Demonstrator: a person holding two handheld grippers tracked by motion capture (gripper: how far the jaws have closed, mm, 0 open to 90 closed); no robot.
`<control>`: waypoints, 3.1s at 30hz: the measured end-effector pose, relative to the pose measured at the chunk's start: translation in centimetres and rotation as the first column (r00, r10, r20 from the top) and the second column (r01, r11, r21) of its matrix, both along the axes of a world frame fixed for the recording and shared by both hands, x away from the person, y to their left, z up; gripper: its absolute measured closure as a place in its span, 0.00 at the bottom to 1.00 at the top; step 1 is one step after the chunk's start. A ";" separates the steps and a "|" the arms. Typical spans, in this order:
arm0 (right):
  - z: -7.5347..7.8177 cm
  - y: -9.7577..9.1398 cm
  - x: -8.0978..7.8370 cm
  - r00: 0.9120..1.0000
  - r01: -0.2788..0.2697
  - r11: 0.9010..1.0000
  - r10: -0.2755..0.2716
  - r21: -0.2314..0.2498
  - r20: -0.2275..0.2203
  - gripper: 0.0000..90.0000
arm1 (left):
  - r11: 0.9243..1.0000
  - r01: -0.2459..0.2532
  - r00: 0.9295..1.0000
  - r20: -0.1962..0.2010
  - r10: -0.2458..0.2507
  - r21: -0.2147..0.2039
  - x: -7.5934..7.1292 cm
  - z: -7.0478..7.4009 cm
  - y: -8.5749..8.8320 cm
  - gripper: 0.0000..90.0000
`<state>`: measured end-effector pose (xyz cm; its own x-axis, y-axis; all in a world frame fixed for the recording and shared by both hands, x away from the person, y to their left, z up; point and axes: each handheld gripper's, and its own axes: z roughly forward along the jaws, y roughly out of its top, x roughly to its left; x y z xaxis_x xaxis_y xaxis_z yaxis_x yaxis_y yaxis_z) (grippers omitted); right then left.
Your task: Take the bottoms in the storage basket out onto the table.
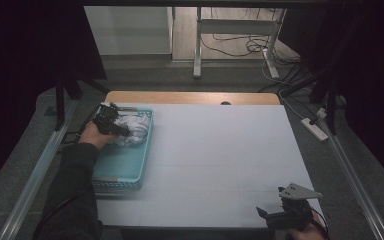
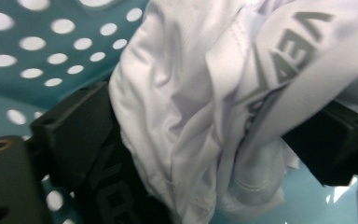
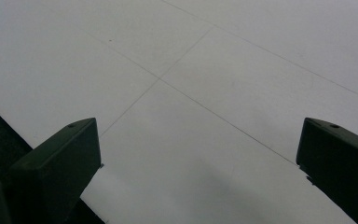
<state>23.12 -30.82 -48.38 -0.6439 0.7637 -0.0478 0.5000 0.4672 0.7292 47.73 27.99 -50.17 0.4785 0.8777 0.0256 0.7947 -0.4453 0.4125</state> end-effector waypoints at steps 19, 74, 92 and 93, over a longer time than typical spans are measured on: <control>0.0 0.1 0.0 1.000 -0.010 1.000 0.010 -0.009 -0.001 0.00 | 0.997 0.042 0.999 -0.001 -0.042 0.070 0.0 -1.1 -1.2 0.28; 0.0 0.1 0.0 1.000 -0.004 1.000 0.004 -0.007 0.000 0.00 | 0.986 0.039 0.999 0.033 -0.034 -0.165 -4.2 6.9 -0.4 0.83; 0.0 0.0 0.0 1.000 0.005 1.000 -0.005 0.000 0.004 0.00 | 0.975 0.115 0.989 0.110 -0.095 -0.189 -5.8 10.8 -2.2 0.83; 0.0 0.0 0.0 1.000 0.005 1.000 -0.005 0.002 0.003 0.00 | 0.975 0.117 0.989 0.111 -0.097 -0.190 -5.8 10.9 -2.4 0.83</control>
